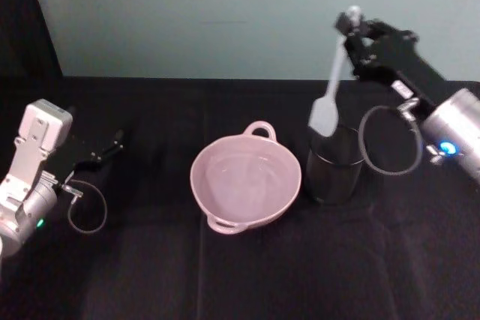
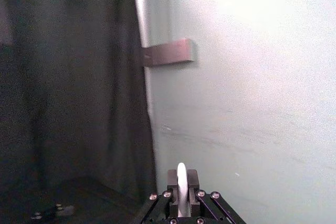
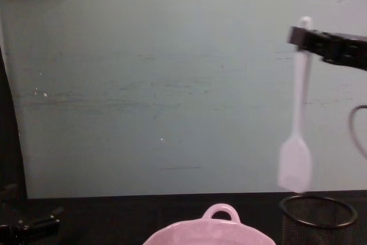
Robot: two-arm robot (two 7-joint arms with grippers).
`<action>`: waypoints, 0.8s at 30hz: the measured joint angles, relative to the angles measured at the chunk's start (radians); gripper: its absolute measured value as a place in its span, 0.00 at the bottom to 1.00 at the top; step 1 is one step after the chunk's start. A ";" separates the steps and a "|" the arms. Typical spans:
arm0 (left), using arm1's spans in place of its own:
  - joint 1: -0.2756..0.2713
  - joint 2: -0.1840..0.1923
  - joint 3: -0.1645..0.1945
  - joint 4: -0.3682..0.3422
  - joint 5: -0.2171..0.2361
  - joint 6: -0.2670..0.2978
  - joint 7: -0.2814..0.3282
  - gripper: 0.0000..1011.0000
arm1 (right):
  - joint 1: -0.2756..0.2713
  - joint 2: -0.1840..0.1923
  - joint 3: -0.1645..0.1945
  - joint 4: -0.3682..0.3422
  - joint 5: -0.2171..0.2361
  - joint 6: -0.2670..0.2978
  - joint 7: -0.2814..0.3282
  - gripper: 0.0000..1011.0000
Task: Use the one hand to pick up the spoon and stir the clear water in the bowl.
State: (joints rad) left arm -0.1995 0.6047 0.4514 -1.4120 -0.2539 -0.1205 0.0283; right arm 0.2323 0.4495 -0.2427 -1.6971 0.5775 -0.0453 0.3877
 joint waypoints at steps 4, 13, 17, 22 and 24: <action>0.000 0.000 0.000 0.000 0.000 0.000 0.000 1.00 | -0.033 0.013 0.036 -0.011 0.017 0.029 -0.032 0.11; 0.000 0.000 0.000 0.000 0.000 0.000 0.000 1.00 | -0.037 -0.022 0.056 0.098 0.069 0.029 -0.030 0.11; 0.000 0.000 0.000 0.000 0.000 0.000 0.000 1.00 | -0.025 -0.052 0.059 0.173 0.112 0.011 -0.002 0.11; 0.000 0.000 0.000 0.000 0.000 0.000 0.000 1.00 | -0.014 -0.086 0.066 0.261 0.188 0.000 0.037 0.11; 0.000 0.000 0.000 0.000 0.000 0.000 0.000 1.00 | -0.011 -0.093 0.068 0.281 0.206 -0.002 0.045 0.11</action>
State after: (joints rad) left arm -0.1995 0.6047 0.4514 -1.4120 -0.2539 -0.1205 0.0283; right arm 0.2212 0.3568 -0.1752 -1.4165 0.7839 -0.0476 0.4331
